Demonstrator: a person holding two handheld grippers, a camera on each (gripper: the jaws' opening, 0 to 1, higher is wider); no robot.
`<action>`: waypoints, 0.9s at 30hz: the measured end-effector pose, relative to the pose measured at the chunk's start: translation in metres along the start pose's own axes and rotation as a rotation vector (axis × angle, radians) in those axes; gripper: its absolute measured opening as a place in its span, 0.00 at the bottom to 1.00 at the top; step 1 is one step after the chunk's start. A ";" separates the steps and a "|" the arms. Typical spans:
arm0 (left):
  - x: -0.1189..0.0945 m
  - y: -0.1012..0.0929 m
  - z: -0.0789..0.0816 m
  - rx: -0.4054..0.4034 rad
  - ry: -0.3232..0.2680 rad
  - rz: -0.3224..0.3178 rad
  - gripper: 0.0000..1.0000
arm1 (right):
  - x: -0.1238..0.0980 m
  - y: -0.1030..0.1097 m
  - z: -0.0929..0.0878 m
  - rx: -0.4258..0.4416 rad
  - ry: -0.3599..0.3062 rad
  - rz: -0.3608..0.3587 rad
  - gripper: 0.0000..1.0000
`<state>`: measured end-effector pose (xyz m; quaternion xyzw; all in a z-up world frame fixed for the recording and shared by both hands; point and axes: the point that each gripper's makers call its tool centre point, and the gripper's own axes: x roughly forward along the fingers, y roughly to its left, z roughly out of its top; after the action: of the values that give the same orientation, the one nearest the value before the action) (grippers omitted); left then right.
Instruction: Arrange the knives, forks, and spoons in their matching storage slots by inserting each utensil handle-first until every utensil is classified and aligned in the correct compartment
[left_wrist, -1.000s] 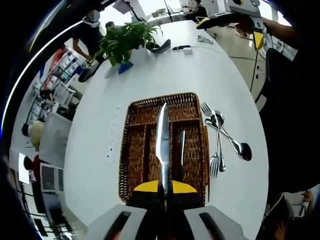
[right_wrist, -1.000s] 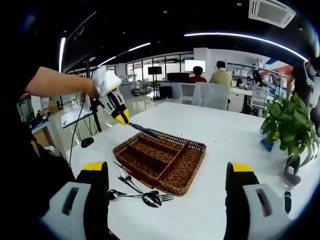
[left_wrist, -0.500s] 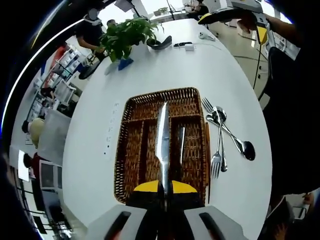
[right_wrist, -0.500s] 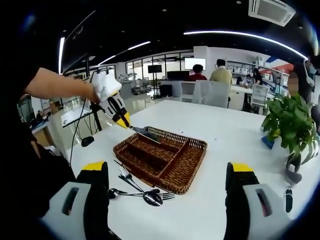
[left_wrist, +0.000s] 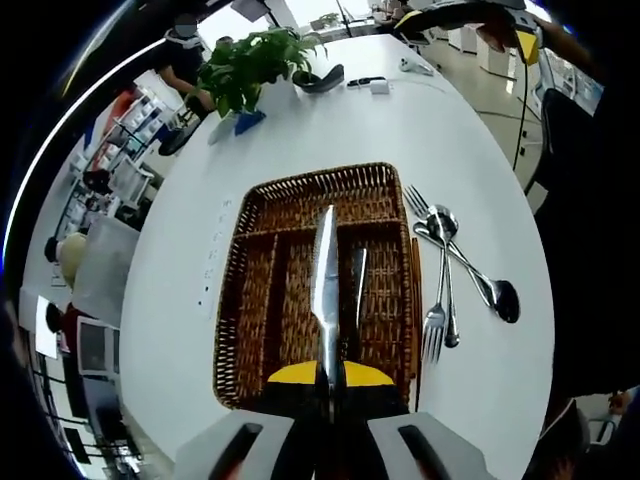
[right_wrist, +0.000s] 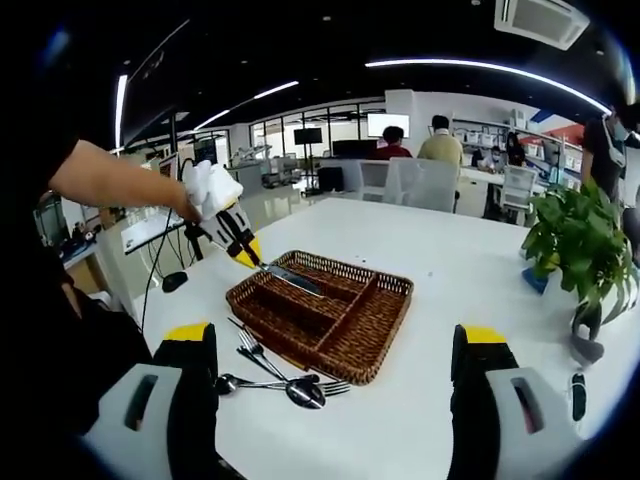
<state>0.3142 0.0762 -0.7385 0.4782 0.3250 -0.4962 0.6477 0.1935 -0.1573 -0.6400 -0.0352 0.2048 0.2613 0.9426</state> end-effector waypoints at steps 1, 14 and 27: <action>0.001 0.001 0.001 -0.001 -0.007 0.007 0.03 | 0.000 0.000 0.000 0.000 0.000 -0.001 0.99; 0.006 -0.002 0.009 0.004 -0.086 0.022 0.03 | 0.001 -0.004 0.002 0.005 -0.003 -0.004 0.99; 0.024 -0.013 0.001 0.021 -0.094 -0.010 0.03 | 0.004 -0.005 0.002 -0.017 0.010 -0.004 0.99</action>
<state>0.3086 0.0668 -0.7635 0.4595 0.2912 -0.5248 0.6547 0.1994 -0.1595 -0.6403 -0.0451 0.2070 0.2611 0.9418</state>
